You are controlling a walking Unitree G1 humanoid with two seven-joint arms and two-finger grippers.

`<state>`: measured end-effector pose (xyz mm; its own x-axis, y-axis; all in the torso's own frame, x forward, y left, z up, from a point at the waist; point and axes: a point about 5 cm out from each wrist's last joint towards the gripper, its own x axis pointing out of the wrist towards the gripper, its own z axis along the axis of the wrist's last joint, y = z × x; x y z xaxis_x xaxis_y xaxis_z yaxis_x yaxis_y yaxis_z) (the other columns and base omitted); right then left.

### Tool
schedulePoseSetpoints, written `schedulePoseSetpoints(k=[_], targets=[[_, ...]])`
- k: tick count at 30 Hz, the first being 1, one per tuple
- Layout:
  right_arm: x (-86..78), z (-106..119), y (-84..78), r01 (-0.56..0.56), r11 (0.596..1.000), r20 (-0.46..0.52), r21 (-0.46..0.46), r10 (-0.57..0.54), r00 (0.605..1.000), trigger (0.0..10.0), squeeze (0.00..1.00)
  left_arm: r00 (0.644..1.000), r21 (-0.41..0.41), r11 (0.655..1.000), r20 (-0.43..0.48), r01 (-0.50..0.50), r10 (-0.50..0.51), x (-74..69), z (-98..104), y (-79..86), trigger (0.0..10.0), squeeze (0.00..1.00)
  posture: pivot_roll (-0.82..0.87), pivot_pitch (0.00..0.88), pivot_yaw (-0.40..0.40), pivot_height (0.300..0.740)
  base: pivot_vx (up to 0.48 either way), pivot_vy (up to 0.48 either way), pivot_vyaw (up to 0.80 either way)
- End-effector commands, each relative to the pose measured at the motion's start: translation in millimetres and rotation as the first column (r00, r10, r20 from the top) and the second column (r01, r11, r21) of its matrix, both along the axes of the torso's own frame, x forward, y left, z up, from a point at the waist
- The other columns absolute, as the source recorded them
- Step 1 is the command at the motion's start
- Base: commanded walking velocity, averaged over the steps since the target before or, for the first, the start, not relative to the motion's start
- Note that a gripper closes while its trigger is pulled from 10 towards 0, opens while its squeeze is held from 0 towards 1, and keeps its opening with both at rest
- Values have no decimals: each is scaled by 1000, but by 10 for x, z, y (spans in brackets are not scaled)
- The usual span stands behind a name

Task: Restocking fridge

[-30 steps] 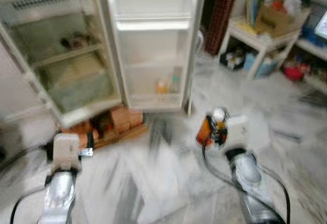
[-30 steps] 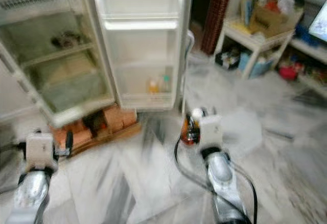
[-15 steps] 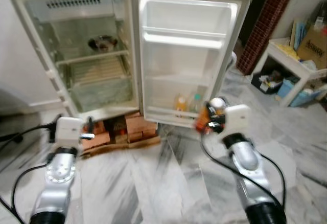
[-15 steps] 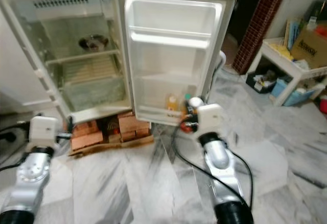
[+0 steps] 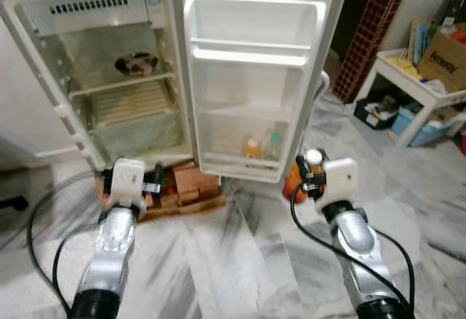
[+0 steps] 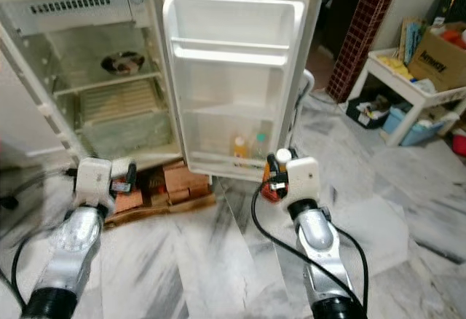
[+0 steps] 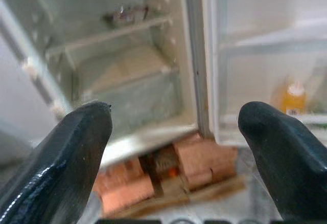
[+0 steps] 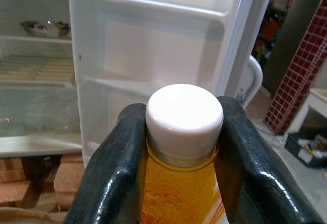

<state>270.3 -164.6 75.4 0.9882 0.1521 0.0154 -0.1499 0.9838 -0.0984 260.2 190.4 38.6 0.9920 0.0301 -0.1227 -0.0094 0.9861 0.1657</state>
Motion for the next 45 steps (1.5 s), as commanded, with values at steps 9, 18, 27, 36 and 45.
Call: schedulePoseSetpoints(k=[9, 18, 27, 36, 45], targets=[[30, 136, 51, 6, 1000, 70, 1, -6, 998, 10000, 0, 996, -9, 1000, 86, -8, 8, -149, 120, -221, 10000, 0, 41, 0, -34, 740, 0, 0, 0], [-96, 70, -123, 85, 996, 47, -1, -85, 995, 10000, 0, 988, 41, 994, 120, -98, 92, -338, 214, -38, 10000, 0, 54, 0, -33, 740, 0, 0, 0], [-103, 96, -186, 98, 995, 54, -3, -97, 994, 10000, 0, 994, 36, 998, 91, -59, 55, -366, 250, 6, 10000, 0, 50, 0, -31, 740, 0, 0, 0], [-110, 81, -189, 94, 995, 42, 11, -95, 995, 10000, 0, 996, 20, 999, 80, -28, 26, -335, 291, 64, 10000, 0, 53, 0, -36, 740, 0, 0, 0], [-77, 110, -117, 43, 999, 53, 22, -44, 998, 10000, 0, 996, -3, 1000, 85, -23, 23, -296, 315, 81, 10000, 0, 51, 0, -38, 740, 0, 0, 186]])
